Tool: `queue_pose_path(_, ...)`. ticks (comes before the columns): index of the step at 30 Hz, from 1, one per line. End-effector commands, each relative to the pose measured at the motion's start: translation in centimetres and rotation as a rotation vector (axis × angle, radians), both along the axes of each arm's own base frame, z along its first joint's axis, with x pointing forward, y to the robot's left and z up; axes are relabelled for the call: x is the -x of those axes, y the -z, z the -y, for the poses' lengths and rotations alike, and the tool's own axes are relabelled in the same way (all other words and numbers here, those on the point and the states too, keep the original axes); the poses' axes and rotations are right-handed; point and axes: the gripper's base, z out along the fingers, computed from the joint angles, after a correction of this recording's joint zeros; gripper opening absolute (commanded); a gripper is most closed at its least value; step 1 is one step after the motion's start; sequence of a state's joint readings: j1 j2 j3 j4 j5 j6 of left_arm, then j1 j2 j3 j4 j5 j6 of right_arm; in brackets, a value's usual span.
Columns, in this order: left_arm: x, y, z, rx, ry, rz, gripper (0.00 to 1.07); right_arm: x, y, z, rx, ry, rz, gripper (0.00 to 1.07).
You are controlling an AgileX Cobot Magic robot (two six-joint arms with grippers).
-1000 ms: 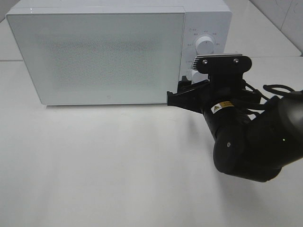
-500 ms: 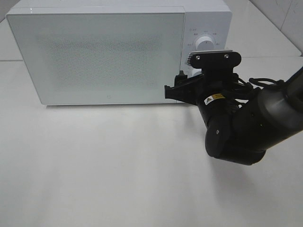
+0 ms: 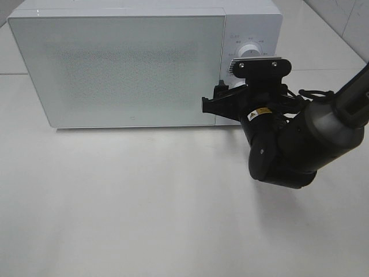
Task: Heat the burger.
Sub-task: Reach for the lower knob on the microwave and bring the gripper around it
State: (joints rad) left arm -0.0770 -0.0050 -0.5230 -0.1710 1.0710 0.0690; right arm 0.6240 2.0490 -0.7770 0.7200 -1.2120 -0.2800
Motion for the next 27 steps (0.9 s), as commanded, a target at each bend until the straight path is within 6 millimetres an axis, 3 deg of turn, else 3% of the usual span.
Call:
queue_pose_path(1, 0.19, 0.01, 0.04, 0.013, 0.0, 0.021, 1.0, -0.35, 0.05, 0.2, -0.017, 0.007, 0.006, 0.76)
queue_pose_path(27, 0.19, 0.01, 0.04, 0.013, 0.0, 0.021, 1.0, -0.6, 0.52, 0.12, -0.049, 0.011, -0.003, 0.73)
